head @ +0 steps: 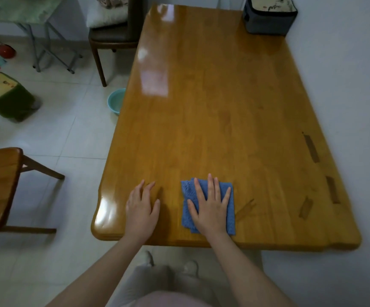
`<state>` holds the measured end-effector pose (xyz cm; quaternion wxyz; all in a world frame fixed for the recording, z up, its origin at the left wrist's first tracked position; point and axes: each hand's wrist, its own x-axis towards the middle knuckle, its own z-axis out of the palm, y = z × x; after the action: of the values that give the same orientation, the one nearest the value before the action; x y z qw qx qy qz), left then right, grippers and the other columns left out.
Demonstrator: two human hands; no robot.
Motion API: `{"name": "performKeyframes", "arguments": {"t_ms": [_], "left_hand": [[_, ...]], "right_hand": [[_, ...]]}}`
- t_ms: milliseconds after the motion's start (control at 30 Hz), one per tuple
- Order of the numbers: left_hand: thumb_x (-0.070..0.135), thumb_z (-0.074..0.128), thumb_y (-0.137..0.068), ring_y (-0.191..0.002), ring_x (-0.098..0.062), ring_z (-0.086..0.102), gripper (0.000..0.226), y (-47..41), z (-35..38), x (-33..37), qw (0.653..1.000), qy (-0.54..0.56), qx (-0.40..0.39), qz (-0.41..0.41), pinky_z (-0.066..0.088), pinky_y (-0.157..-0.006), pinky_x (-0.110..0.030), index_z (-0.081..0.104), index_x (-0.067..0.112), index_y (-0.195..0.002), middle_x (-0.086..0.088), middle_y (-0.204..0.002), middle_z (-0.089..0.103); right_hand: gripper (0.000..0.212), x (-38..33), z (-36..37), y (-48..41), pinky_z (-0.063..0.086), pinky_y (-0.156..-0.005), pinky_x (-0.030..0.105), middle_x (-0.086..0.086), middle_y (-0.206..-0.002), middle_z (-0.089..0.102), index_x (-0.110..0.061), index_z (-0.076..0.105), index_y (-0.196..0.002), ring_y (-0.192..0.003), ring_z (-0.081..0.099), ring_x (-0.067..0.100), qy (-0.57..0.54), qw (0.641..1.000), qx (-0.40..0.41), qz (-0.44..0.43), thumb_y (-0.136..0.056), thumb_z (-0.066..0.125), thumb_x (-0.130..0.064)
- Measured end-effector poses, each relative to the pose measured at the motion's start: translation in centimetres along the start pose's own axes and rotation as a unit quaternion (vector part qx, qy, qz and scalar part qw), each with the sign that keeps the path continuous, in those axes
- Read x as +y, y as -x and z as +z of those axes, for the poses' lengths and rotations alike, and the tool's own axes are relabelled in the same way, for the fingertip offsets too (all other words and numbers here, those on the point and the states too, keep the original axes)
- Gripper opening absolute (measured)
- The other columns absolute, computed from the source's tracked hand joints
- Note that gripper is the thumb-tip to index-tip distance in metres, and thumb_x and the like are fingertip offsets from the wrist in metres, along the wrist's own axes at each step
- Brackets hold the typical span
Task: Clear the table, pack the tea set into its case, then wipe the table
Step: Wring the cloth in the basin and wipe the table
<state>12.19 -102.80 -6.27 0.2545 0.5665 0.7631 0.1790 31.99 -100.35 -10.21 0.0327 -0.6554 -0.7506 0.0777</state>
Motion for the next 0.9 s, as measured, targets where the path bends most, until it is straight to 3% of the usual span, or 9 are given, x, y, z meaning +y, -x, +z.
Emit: {"name": "performKeyframes", "arguments": {"t_ms": [67,200,467,700,900], "left_hand": [[0.032,0.051,-0.096,-0.14,-0.023,0.026,0.051,0.5,-0.4,-0.2,1.0,-0.016,0.007,0.007,0.024,-0.114,-0.044,0.036,0.025,-0.144,-0.002,-0.153,0.028],[0.032,0.051,-0.097,-0.141,-0.023,0.026,0.051,0.4,-0.8,-1.0,1.0,-0.029,0.002,0.003,0.024,-0.113,-0.044,0.035,0.024,-0.145,-0.002,-0.154,0.027],[0.033,0.049,-0.097,-0.142,-0.022,0.024,0.048,-0.8,-1.7,-2.0,0.999,-0.033,-0.001,0.032,0.023,-0.115,-0.047,0.037,0.025,-0.143,-0.001,-0.154,0.026],[0.032,0.05,-0.097,-0.14,-0.023,0.027,0.047,-1.3,-1.2,-2.1,0.998,-0.045,-0.005,0.036,0.024,-0.114,-0.047,0.04,0.025,-0.142,-0.002,-0.151,0.032],[0.032,0.053,-0.095,-0.14,-0.024,0.027,0.046,-0.5,0.8,1.1,0.998,-0.043,-0.002,0.041,0.02,-0.117,-0.049,0.043,0.026,-0.139,-0.001,-0.15,0.033]], "right_hand": [[0.061,-0.7,0.1,0.5,0.011,-0.111,0.07,0.008,-0.155,0.034,-0.032,0.036,-0.148,-0.145,0.024,0.033,0.003,1.0,-0.005,0.007,-0.095,0.028,-0.06],[0.063,-2.6,0.9,1.1,0.007,-0.109,0.072,0.004,-0.158,0.028,-0.036,0.032,-0.149,-0.146,0.02,0.035,0.001,0.999,-0.024,0.048,-0.093,0.024,-0.064],[0.061,-8.3,1.6,1.0,0.01,-0.108,0.073,0.005,-0.16,0.022,-0.041,0.022,-0.151,-0.147,0.017,0.036,-0.003,0.999,-0.037,-0.023,-0.094,0.024,-0.063],[0.061,-6.2,1.3,1.5,0.009,-0.11,0.07,0.0,-0.161,0.018,-0.043,0.021,-0.151,-0.149,0.009,0.034,-0.005,1.0,-0.024,-0.012,-0.094,0.028,-0.065],[0.06,1.0,0.3,1.4,0.01,-0.111,0.07,-0.001,-0.16,0.023,-0.043,0.024,-0.15,-0.148,0.012,0.033,0.021,1.0,-0.017,0.015,-0.094,0.027,-0.065]]}}
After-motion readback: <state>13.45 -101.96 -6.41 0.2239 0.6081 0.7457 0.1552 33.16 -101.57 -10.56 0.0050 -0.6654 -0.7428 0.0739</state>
